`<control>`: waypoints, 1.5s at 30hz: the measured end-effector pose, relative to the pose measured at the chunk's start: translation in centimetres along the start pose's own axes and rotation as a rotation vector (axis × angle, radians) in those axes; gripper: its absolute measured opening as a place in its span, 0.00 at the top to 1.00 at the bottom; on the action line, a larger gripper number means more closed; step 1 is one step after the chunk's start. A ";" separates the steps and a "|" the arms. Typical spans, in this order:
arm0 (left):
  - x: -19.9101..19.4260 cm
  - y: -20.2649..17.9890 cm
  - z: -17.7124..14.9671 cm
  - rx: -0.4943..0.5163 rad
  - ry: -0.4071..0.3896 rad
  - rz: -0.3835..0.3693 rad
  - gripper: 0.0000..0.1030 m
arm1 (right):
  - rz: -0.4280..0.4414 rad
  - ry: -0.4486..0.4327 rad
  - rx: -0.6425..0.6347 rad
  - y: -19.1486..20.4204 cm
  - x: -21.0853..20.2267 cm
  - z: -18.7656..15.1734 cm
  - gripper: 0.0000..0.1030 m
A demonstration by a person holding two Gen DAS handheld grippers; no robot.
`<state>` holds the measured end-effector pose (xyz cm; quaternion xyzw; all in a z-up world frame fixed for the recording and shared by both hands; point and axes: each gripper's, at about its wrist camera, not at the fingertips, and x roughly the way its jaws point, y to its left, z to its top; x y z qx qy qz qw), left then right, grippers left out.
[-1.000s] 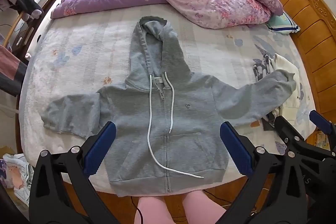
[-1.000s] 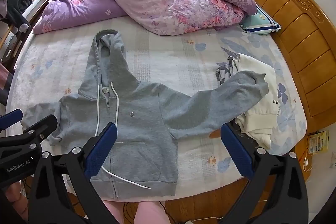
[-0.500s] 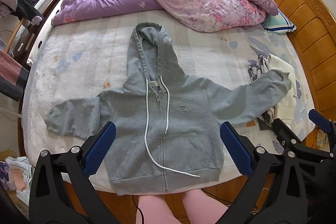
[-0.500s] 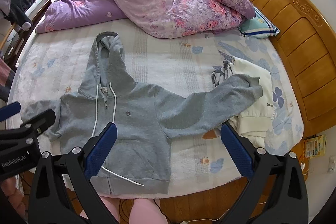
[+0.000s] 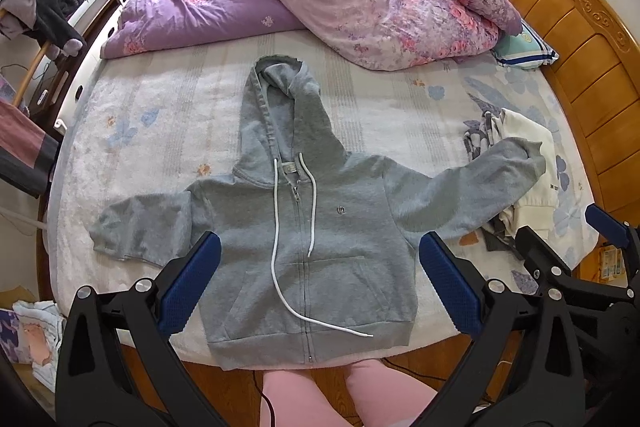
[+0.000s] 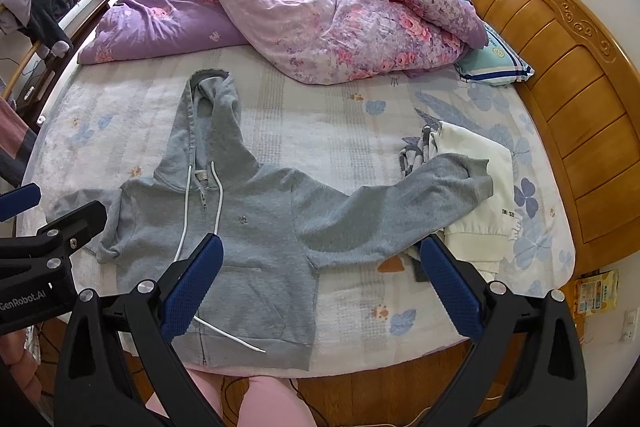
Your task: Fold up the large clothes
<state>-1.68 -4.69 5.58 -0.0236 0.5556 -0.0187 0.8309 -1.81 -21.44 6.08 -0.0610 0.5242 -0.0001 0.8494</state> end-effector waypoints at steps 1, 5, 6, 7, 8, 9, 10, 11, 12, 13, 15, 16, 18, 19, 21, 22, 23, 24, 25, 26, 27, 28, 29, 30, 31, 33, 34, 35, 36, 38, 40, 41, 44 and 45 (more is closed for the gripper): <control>0.0 0.0 0.0 -0.001 -0.001 -0.003 0.04 | 0.001 0.000 0.001 -0.1 -0.1 0.1 0.07; 0.0 0.0 0.2 0.002 -0.005 -0.002 0.04 | -0.001 -0.003 -0.003 0.0 -0.1 0.2 0.07; -0.1 0.0 0.2 0.002 -0.007 -0.002 0.04 | 0.000 -0.004 -0.002 0.0 -0.1 0.2 0.07; -0.1 0.0 0.3 0.003 -0.009 -0.004 0.04 | 0.003 -0.005 -0.003 -0.1 -0.1 0.3 0.07; -0.1 0.0 0.3 0.003 -0.010 -0.004 0.04 | 0.004 -0.005 -0.004 -0.1 0.0 0.3 0.07; -0.1 0.0 0.4 0.004 -0.010 -0.004 0.04 | 0.007 -0.004 -0.006 -0.1 0.0 0.3 0.07; -0.2 -0.1 0.4 0.004 -0.009 -0.002 0.04 | 0.010 -0.002 -0.009 -0.1 0.1 0.4 0.07; -0.2 -0.1 0.5 0.007 -0.009 -0.001 0.04 | 0.011 0.002 -0.012 -0.1 0.2 0.5 0.07; -0.2 0.0 0.4 0.005 -0.011 -0.004 0.04 | 0.012 0.005 -0.013 -0.2 0.3 0.5 0.07; -0.2 -0.1 0.6 0.003 -0.011 -0.005 0.04 | 0.013 0.006 -0.013 -0.2 0.3 0.6 0.07; -0.2 0.0 0.9 0.002 -0.011 -0.010 0.04 | 0.011 0.005 -0.013 -0.2 0.3 0.6 0.07; -0.2 0.0 1.0 0.004 -0.011 -0.010 0.04 | 0.011 0.004 -0.014 -0.2 0.4 0.7 0.07; -0.2 -0.1 1.2 0.006 -0.013 -0.005 0.04 | 0.011 0.006 -0.013 -0.3 0.5 0.7 0.07; -0.2 -0.1 1.2 0.006 -0.014 -0.006 0.04 | 0.012 0.006 -0.013 -0.3 0.4 0.7 0.07; -0.1 -0.3 1.4 0.002 -0.012 -0.012 0.04 | 0.026 0.012 -0.020 -0.3 0.5 0.7 0.07; -0.2 -0.4 1.5 0.006 -0.009 -0.015 0.04 | 0.033 0.012 -0.028 -0.1 0.4 0.7 0.07; -0.1 -0.5 1.5 0.010 -0.007 -0.013 0.04 | 0.042 0.011 -0.039 0.0 0.3 0.6 0.07; -0.1 -0.6 1.5 0.012 -0.005 -0.011 0.04 | 0.048 0.011 -0.050 0.1 0.2 0.5 0.07; -0.1 -0.7 1.5 0.016 -0.002 -0.014 0.04 | 0.050 0.009 -0.063 0.3 0.1 0.4 0.07; -0.2 -0.8 1.5 0.017 0.000 -0.016 0.04 | 0.048 0.006 -0.072 0.5 0.0 0.3 0.07; -0.2 -0.8 1.4 0.016 -0.001 -0.016 0.04 | 0.048 0.003 -0.077 0.6 -0.1 0.4 0.07; -0.3 -0.8 1.5 0.015 -0.001 -0.016 0.04 | 0.050 -0.001 -0.083 0.7 -0.3 0.4 0.07; -0.3 -0.8 1.5 0.016 -0.001 -0.014 0.04 | 0.049 -0.002 -0.082 0.7 -0.4 0.4 0.07; -0.3 -0.8 1.5 0.017 -0.002 -0.013 0.04 | 0.048 -0.004 -0.076 0.6 -0.5 0.4 0.07; -0.4 -0.8 1.4 0.016 -0.005 -0.011 0.04 | 0.053 -0.006 -0.065 0.5 -0.6 0.4 0.07; -0.8 -0.7 1.5 0.011 -0.011 -0.009 0.04 | 0.057 -0.010 -0.046 0.2 -0.8 0.5 0.07; -0.9 -0.7 1.4 0.010 -0.013 -0.008 0.04 | 0.055 -0.013 -0.040 0.1 -0.9 0.6 0.07; -1.2 -0.6 1.2 0.009 -0.017 -0.005 0.04 | 0.053 -0.014 -0.038 0.1 -1.0 0.7 0.07; -1.4 -0.6 1.2 0.009 -0.020 -0.001 0.04 | 0.052 -0.018 -0.036 0.0 -1.1 0.7 0.07; -1.8 -0.5 1.2 0.005 -0.025 0.001 0.04 | 0.052 -0.026 -0.034 0.0 -1.4 0.6 0.07; -2.1 -0.4 1.1 0.001 -0.028 0.009 0.04 | 0.053 -0.028 -0.035 0.0 -1.5 0.7 0.07; -2.2 -0.3 1.0 -0.001 -0.030 0.010 0.04 | 0.053 -0.030 -0.034 0.0 -1.6 0.7 0.07; -2.4 -0.3 0.9 -0.007 -0.031 0.008 0.04 | 0.053 -0.037 -0.031 0.0 -1.9 0.7 0.07; -2.4 -0.3 0.9 -0.006 -0.032 0.010 0.04 | 0.055 -0.037 -0.029 0.0 -1.9 0.7 0.07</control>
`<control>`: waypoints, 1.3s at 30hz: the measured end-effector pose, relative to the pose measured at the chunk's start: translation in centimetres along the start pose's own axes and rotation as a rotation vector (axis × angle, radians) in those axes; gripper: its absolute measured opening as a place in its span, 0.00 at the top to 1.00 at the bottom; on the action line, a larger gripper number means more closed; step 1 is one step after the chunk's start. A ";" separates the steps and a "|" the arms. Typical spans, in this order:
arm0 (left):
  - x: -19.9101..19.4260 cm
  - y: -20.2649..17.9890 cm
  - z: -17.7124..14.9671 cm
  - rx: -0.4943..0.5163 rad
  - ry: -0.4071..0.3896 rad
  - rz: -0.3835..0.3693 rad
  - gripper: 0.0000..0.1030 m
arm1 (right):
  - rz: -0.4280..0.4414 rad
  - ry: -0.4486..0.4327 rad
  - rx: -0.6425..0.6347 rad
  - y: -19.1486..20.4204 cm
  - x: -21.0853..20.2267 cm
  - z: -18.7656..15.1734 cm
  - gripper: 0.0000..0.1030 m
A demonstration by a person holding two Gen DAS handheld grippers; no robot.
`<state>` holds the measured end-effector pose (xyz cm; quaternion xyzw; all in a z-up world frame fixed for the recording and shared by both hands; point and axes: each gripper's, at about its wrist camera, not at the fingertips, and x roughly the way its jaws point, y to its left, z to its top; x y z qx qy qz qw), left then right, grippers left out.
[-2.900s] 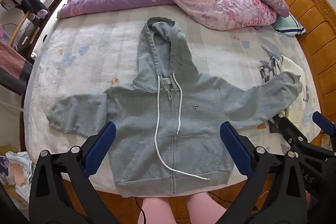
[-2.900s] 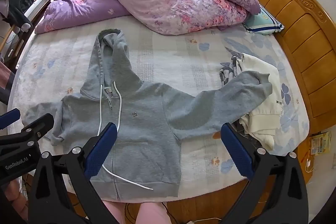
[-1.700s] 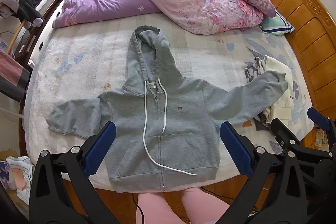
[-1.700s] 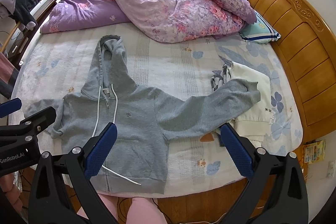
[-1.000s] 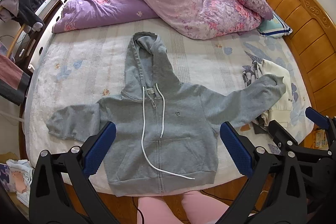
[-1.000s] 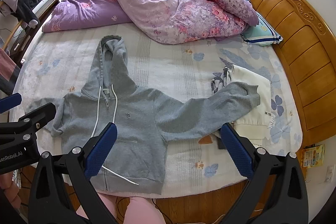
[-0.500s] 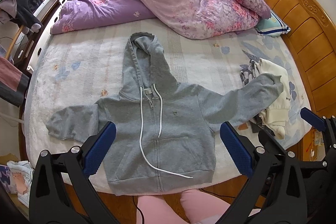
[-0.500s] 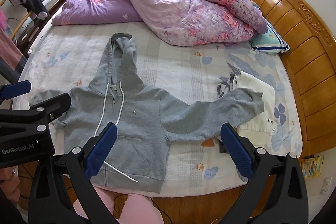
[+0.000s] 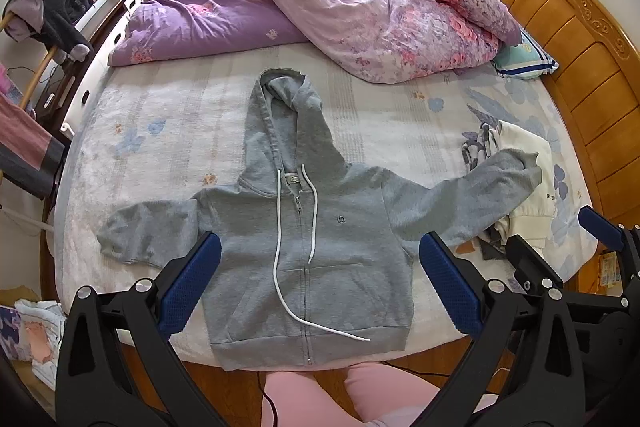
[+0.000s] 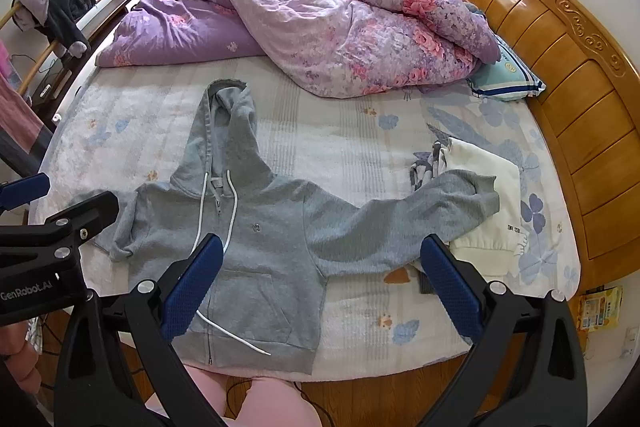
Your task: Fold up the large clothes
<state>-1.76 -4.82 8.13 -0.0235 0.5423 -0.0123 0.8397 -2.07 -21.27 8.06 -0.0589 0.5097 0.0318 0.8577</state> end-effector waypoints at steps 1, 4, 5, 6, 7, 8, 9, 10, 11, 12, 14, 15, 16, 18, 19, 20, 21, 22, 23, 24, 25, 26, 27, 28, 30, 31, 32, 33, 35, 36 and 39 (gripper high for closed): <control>-0.1 0.0 0.0 0.002 -0.003 0.004 0.04 | 0.004 0.000 0.003 0.0 -0.1 0.0 0.07; -0.6 -0.1 -0.1 0.009 -0.011 0.013 0.04 | 0.008 -0.004 0.002 0.0 -0.3 0.0 0.07; -0.7 -0.1 -0.1 0.011 -0.014 0.015 0.04 | 0.006 -0.006 0.001 0.0 -0.3 -0.1 0.07; -0.7 -0.1 -0.2 0.012 -0.015 0.017 0.04 | 0.006 -0.006 0.001 0.0 -0.4 0.0 0.07; -0.7 -0.1 -0.2 0.010 -0.015 0.016 0.04 | 0.007 -0.004 0.002 0.0 -0.4 0.0 0.07; -0.8 -0.1 -0.2 0.007 -0.015 0.011 0.04 | 0.006 -0.002 0.003 0.0 -0.4 0.0 0.07; -0.8 -0.1 -0.2 0.004 -0.012 0.006 0.04 | 0.004 0.000 0.007 0.0 -0.4 -0.1 0.07; -0.9 0.0 -0.2 0.002 -0.011 0.005 0.04 | 0.007 0.003 0.011 0.0 -0.5 -0.1 0.07; -1.0 0.0 -0.2 0.000 -0.011 0.004 0.04 | 0.010 0.006 0.013 0.0 -0.5 -0.1 0.07; -1.1 0.1 -0.2 -0.002 -0.013 0.002 0.04 | 0.011 0.007 0.013 0.0 -0.5 -0.2 0.07; -1.0 0.1 -0.1 0.000 -0.009 0.005 0.04 | 0.007 0.009 0.013 0.1 -0.4 -0.2 0.07; -1.0 0.1 -0.1 -0.004 -0.007 0.011 0.04 | 0.008 0.013 0.015 0.1 -0.4 -0.1 0.07; -1.0 0.2 -0.1 -0.010 -0.006 0.012 0.04 | 0.012 0.016 0.018 0.3 -0.3 0.0 0.07; -1.1 0.7 -0.1 -0.028 -0.001 0.000 0.04 | 0.020 0.018 0.017 0.5 -0.2 0.3 0.07; -1.1 1.2 0.0 -0.038 0.001 -0.002 0.04 | 0.022 0.020 0.014 0.8 -0.1 0.5 0.07; -1.2 1.6 0.0 -0.049 0.000 0.002 0.04 | 0.025 0.022 0.011 1.1 0.1 0.6 0.07; -1.3 2.2 0.0 -0.060 -0.002 0.005 0.04 | 0.031 0.026 0.009 1.4 0.2 0.8 0.07; -1.2 2.8 0.1 -0.071 -0.001 0.007 0.04 | 0.043 0.032 0.005 1.8 0.5 1.0 0.07; -1.2 3.6 0.1 -0.085 -0.001 0.014 0.04 | 0.050 0.037 0.002 2.1 0.8 1.2 0.07; -1.2 4.3 0.1 -0.099 -0.001 0.021 0.04 | 0.059 0.043 0.001 2.7 1.1 1.5 0.07; -1.0 5.1 0.1 -0.112 -0.001 0.023 0.04 | 0.076 0.048 -0.001 3.3 1.4 1.8 0.07; -0.9 6.1 0.0 -0.130 0.000 0.030 0.04 | 0.092 0.050 -0.005 3.9 1.6 2.1 0.07; -0.7 7.0 0.0 -0.142 0.003 0.035 0.04 | 0.102 0.054 -0.013 4.6 1.9 2.4 0.07; -0.6 8.1 -0.1 -0.161 0.004 0.049 0.04 | 0.108 0.057 -0.028 5.5 2.2 2.8 0.07; -0.4 10.7 -0.4 -0.202 0.007 0.069 0.04 | 0.116 0.062 -0.073 7.7 2.9 3.6 0.07; -0.3 12.0 -0.6 -0.223 0.009 0.073 0.04 | 0.130 0.064 -0.100 9.1 3.2 4.1 0.07; -0.2 13.0 -0.7 -0.241 0.013 0.074 0.04 | 0.139 0.064 -0.115 10.0 3.4 4.3 0.07; 0.0 14.6 -1.0 -0.267 0.018 0.078 0.04 | 0.148 0.065 -0.132 11.1 3.8 4.6 0.07; 0.3 17.1 -1.4 -0.304 0.028 0.092 0.04 | 0.171 0.081 -0.157 13.6 4.7 5.2 0.07; 0.6 18.5 -1.7 -0.324 0.035 0.102 0.04 | 0.179 0.091 -0.167 14.5 5.2 5.4 0.07; 1.3 22.1 -2.5 -0.375 0.053 0.105 0.04 | 0.204 0.131 -0.212 18.1 7.0 6.1 0.16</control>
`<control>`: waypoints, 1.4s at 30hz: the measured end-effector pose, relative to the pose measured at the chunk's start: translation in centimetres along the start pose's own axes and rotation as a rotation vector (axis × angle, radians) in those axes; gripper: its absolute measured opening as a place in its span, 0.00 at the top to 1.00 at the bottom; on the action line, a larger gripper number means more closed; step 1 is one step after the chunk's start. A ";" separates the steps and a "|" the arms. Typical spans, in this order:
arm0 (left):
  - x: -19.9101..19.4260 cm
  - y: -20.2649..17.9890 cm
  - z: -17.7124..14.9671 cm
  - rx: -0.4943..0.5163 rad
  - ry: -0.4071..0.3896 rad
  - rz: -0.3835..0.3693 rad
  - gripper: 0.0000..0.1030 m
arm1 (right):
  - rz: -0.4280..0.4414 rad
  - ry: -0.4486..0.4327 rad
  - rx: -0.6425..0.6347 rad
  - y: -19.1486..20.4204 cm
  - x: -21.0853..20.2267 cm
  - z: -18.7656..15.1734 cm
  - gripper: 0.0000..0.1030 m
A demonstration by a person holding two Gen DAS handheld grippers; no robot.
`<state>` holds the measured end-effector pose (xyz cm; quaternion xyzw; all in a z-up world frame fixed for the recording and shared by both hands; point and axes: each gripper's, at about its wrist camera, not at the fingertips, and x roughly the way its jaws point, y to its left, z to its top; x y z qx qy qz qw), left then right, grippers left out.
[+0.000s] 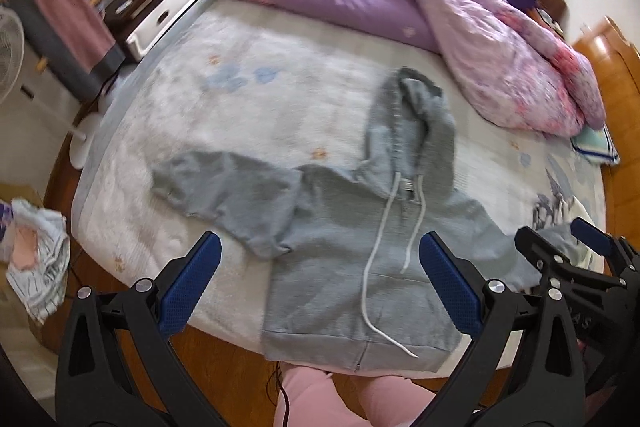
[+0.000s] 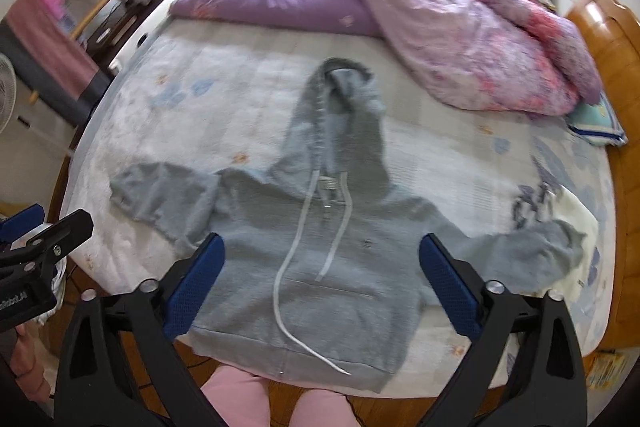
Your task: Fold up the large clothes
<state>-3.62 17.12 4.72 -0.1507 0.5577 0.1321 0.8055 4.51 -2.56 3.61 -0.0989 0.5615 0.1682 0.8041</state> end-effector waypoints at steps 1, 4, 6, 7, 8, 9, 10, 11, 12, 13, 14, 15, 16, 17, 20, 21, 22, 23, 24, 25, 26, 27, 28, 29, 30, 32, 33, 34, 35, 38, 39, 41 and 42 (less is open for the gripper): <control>0.3 1.1 0.1 -0.015 0.003 0.003 0.04 | 0.008 0.019 -0.018 1.0 0.9 0.5 0.18; 1.6 4.4 0.7 -0.052 0.018 0.001 0.04 | 0.011 0.063 -0.058 3.3 3.0 1.4 0.22; 2.4 6.0 0.9 -0.069 0.025 0.005 0.04 | 0.017 0.098 -0.086 5.2 5.0 2.1 0.24; 3.2 7.3 1.1 -0.083 0.032 0.003 0.04 | 0.018 0.111 -0.098 6.0 5.7 2.4 0.24; 3.7 7.9 1.3 -0.091 0.037 0.001 0.04 | 0.016 0.118 -0.107 6.7 6.2 2.6 0.24; 4.3 8.6 1.4 -0.100 0.045 0.003 0.04 | 0.012 0.128 -0.119 7.6 7.0 3.0 0.24; 5.3 9.7 1.6 -0.110 0.054 0.003 0.04 | 0.007 0.138 -0.131 8.5 7.8 3.3 0.24; 6.0 10.4 1.7 -0.116 0.059 0.000 0.04 | 0.004 0.141 -0.138 9.0 8.4 3.6 0.24; 7.0 11.2 1.9 -0.126 0.065 0.002 0.04 | 0.000 0.141 -0.146 9.7 9.2 4.0 0.24; 7.8 11.9 1.9 -0.134 0.071 0.005 0.04 | -0.004 0.140 -0.150 10.0 9.8 4.3 0.24; 8.8 12.7 2.0 -0.142 0.080 0.008 0.04 | -0.006 0.139 -0.157 10.5 10.7 4.6 0.24; 9.9 13.6 2.2 -0.149 0.091 0.015 0.04 | -0.006 0.141 -0.166 11.1 11.5 4.8 0.25; 10.8 14.1 2.3 -0.155 0.097 0.019 0.04 | -0.007 0.145 -0.174 11.5 12.4 5.0 0.25; 11.8 15.0 2.4 -0.169 0.104 0.025 0.04 | -0.009 0.149 -0.180 11.8 13.3 5.1 0.27; 14.7 17.2 2.5 -0.231 0.128 0.029 0.04 | 0.000 0.176 -0.178 12.6 15.8 5.4 0.36; 15.9 18.1 2.4 -0.260 0.143 0.023 0.04 | 0.007 0.186 -0.174 12.8 16.7 5.4 0.38; 16.7 18.7 2.3 -0.278 0.153 0.020 0.04 | 0.015 0.193 -0.173 13.1 17.4 5.4 0.39; 17.6 19.4 2.1 -0.299 0.164 0.021 0.04 | 0.020 0.202 -0.178 13.3 18.3 5.4 0.43; 18.6 20.1 1.8 -0.317 0.175 0.023 0.04 | 0.019 0.207 -0.184 13.5 19.3 5.3 0.49; 19.4 20.6 1.5 -0.332 0.183 0.029 0.04 | 0.017 0.209 -0.187 13.7 20.0 5.3 0.52; 20.1 21.1 1.3 -0.347 0.193 0.036 0.04 | 0.022 0.224 -0.189 13.9 21.1 5.3 0.60; 21.2 21.8 0.9 -0.366 0.212 0.040 0.04 | 0.033 0.245 -0.187 14.2 22.1 5.2 0.68; 21.8 22.3 0.7 -0.378 0.225 0.040 0.04 | 0.052 0.266 -0.178 14.2 23.1 5.2 0.71; 22.6 22.9 0.3 -0.395 0.239 0.038 0.04 | 0.069 0.282 -0.168 14.3 23.9 5.1 0.72; 23.4 23.6 0.1 -0.412 0.252 0.034 0.04 | 0.083 0.302 -0.161 14.4 24.8 4.9 0.74; 24.5 24.6 -0.4 -0.445 0.270 0.025 0.04 | 0.107 0.343 -0.161 14.9 26.7 4.5 0.76; 25.1 25.2 -0.7 -0.470 0.279 0.020 0.04 | 0.117 0.359 -0.162 15.1 27.5 4.3 0.77; 25.5 25.7 -0.8 -0.491 0.288 0.015 0.04 | 0.127 0.385 -0.157 15.4 28.7 3.9 0.77; 26.0 26.3 -1.0 -0.513 0.297 0.009 0.04 | 0.134 0.405 -0.153 15.5 29.4 3.6 0.77; 27.5 27.9 -1.7 -0.585 0.319 -0.011 0.04 | 0.160 0.463 -0.146 16.0 31.6 2.6 0.77; 28.0 28.5 -1.9 -0.611 0.327 -0.026 0.04 | 0.164 0.471 -0.155 16.3 32.3 2.2 0.77; 29.2 29.5 -2.4 -0.658 0.332 -0.049 0.04 | 0.149 0.474 -0.172 16.7 33.7 1.7 0.77; 29.9 30.1 -2.6 -0.678 0.335 -0.057 0.04 | 0.155 0.482 -0.176 17.0 34.5 1.5 0.77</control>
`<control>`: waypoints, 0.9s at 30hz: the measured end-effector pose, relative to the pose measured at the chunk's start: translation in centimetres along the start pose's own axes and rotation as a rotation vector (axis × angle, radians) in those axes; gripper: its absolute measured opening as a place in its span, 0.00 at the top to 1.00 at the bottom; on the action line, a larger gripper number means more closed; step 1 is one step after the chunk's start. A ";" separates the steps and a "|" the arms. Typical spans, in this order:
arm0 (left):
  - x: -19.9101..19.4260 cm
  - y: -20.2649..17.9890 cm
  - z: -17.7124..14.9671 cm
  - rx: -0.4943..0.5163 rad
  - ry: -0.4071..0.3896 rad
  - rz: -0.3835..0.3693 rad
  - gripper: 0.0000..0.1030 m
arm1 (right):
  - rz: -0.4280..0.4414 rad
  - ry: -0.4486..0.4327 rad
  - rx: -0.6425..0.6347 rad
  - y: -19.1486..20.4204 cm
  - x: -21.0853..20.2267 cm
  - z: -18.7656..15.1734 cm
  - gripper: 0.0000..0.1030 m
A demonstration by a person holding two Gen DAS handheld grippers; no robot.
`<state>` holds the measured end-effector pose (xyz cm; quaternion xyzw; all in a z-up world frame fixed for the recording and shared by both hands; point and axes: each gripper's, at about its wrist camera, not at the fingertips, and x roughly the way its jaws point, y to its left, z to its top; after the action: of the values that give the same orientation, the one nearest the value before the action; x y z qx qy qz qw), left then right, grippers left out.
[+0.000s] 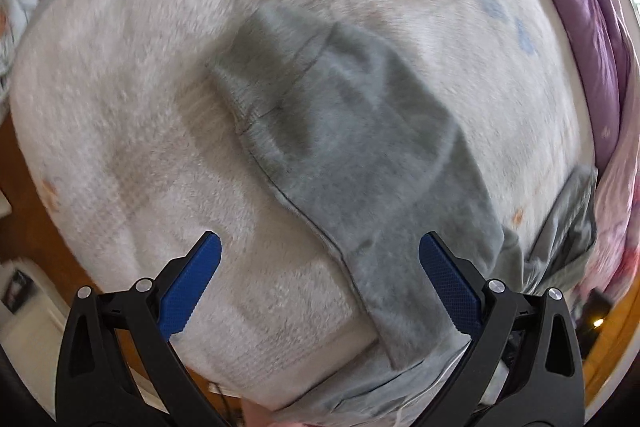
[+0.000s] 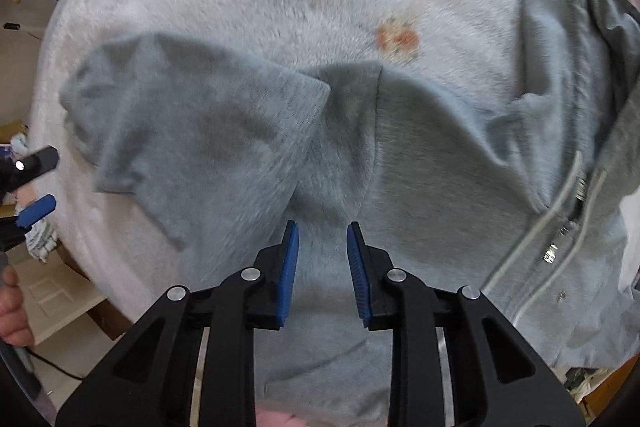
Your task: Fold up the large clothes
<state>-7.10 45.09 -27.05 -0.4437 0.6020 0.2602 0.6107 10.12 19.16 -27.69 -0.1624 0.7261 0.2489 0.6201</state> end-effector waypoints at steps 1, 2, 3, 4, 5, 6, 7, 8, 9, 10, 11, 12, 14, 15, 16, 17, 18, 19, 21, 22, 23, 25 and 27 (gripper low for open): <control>0.5 0.4 0.3 -0.010 0.006 0.002 0.04 | -0.001 0.012 0.003 0.1 0.8 0.3 0.77; 1.0 0.8 0.7 -0.019 0.009 0.012 0.04 | -0.014 0.017 0.018 -0.1 1.2 0.5 0.77; 1.3 1.2 1.1 -0.023 0.006 0.019 0.04 | -0.024 0.020 0.043 -0.4 1.4 0.6 0.77; 1.6 1.6 1.5 -0.027 0.004 0.026 0.04 | -0.019 0.021 0.073 -0.7 1.5 0.7 0.77; 1.9 1.9 1.9 -0.035 0.004 0.029 0.04 | 0.008 0.021 0.101 -1.2 1.4 0.7 0.77; 2.2 2.2 2.3 -0.047 0.002 0.029 0.04 | 0.024 0.021 0.119 -1.7 1.2 0.5 0.77; 2.4 2.5 2.6 -0.057 -0.004 0.027 0.04 | 0.020 0.023 0.127 -2.1 1.1 0.3 0.77; 2.5 2.8 2.9 -0.068 -0.020 0.027 0.04 | 0.015 0.026 0.128 -2.3 1.1 0.2 0.77; 2.7 3.0 3.2 -0.078 -0.038 0.036 0.04 | 0.016 0.034 0.125 -2.6 1.0 0.1 0.77; 3.0 3.3 3.6 -0.094 -0.059 0.071 0.04 | 0.016 0.039 0.127 -2.9 1.0 0.0 0.77; 3.4 3.5 4.0 -0.112 -0.069 0.106 0.04 | 0.013 0.042 0.136 -3.3 1.0 -0.1 0.77; 3.8 3.7 4.5 -0.125 -0.079 0.111 0.04 | 0.014 0.043 0.146 -3.5 0.9 -0.2 0.77; 4.5 4.0 5.3 -0.157 -0.095 0.100 0.05 | 0.021 0.046 0.156 -4.0 1.0 -0.3 0.77; 4.8 4.1 5.6 -0.183 -0.110 0.105 0.06 | 0.014 0.043 0.161 -4.1 1.0 -0.3 0.77; 4.9 4.1 5.8 -0.196 -0.125 0.113 0.10 | 0.011 0.041 0.166 -4.3 1.0 -0.3 0.77; 4.9 3.9 6.0 -0.197 -0.145 0.132 0.14 | 0.013 0.043 0.170 -4.4 0.9 -0.4 0.77; 4.7 3.4 6.0 -0.177 -0.173 0.154 0.24 | 0.018 0.047 0.180 -4.7 1.0 -0.4 0.77; 4.3 2.9 5.9 -0.150 -0.197 0.161 0.43 | 0.024 0.050 0.191 -4.9 1.1 -0.6 0.77; 3.0 1.4 5.5 -0.078 -0.252 0.199 0.76 | 0.038 0.048 0.193 -5.3 1.1 -0.6 0.77; 2.5 0.7 5.3 -0.041 -0.269 0.232 0.80 | 0.043 0.041 0.187 -5.1 1.1 -0.4 0.77; 2.0 0.1 5.1 -0.013 -0.288 0.284 0.80 | 0.048 0.037 0.181 -5.2 1.2 -0.3 0.77; 0.5 -0.9 4.8 0.039 -0.348 0.393 0.81 | 0.083 0.032 0.166 -5.0 1.7 0.0 0.77; -2.3 -1.0 4.5 0.041 -0.430 0.443 0.82 | 0.108 0.044 0.160 -4.8 2.4 0.2 0.77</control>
<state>-4.31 48.93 -25.08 -0.2240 0.5461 0.4629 0.6614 12.46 15.54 -30.85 -0.0786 0.7647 0.2195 0.6007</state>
